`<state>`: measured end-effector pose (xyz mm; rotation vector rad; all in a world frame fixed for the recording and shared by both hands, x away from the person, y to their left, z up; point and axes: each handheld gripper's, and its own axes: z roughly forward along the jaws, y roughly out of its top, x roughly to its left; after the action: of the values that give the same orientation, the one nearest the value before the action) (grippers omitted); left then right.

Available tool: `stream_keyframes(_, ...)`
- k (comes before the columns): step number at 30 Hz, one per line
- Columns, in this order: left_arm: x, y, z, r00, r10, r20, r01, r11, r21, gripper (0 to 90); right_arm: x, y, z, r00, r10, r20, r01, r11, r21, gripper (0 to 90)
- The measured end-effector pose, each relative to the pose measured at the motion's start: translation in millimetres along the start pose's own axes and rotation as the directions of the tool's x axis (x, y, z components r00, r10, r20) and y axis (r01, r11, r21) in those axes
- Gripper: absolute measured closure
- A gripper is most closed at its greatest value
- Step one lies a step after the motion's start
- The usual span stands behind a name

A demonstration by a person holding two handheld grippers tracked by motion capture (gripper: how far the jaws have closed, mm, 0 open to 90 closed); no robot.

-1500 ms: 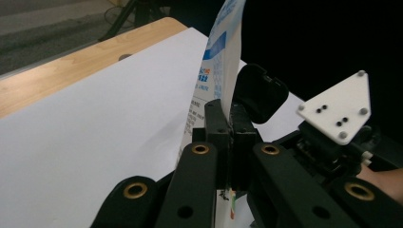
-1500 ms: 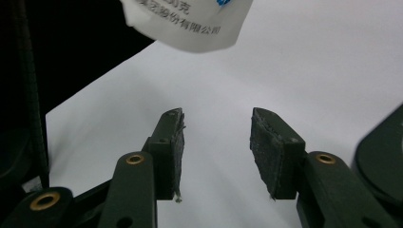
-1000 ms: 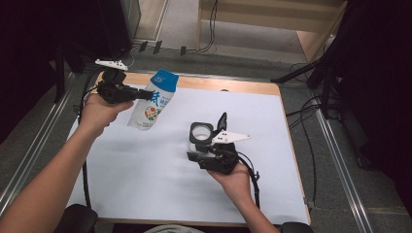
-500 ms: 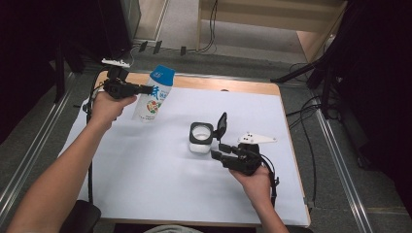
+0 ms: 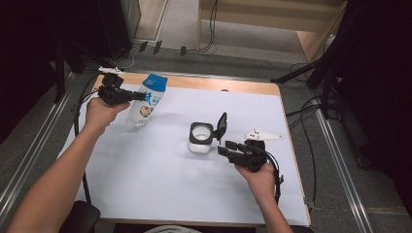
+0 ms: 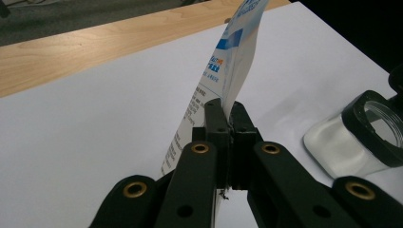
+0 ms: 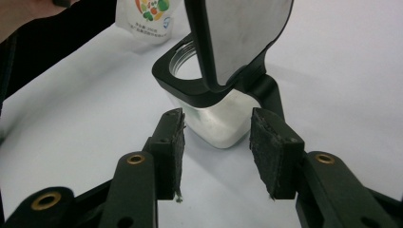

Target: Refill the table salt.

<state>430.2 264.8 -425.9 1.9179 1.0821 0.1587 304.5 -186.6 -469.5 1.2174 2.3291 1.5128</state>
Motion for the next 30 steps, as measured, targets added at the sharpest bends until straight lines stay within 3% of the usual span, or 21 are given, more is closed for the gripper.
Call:
stream_keyframes(8, 5.4, -17.2, -8.3, 0.9994, -0.036, 0.003, 0.036, 0.9989, -0.029, 90.0, -9.4, 2.2, -2.1, 0.9997, 0.017, 0.015, -0.017, 1.0, -0.013, 57.4)
stream_keyframes(20, 18.0, -44.3, -30.2, 0.9961, -0.084, -0.029, 0.082, 0.9952, -0.053, 89.8, -18.1, 8.7, -1.0, 0.9991, 0.016, 0.04, -0.015, 1.0, -0.024, 58.2)
stream_keyframes(30, 20.0, -56.3, -39.9, 0.9967, -0.067, -0.046, 0.065, 0.9969, -0.045, 86.9, -24.2, 14.8, 1.8, 0.9984, 0.018, 0.054, -0.016, 0.999, -0.03, 59.3)
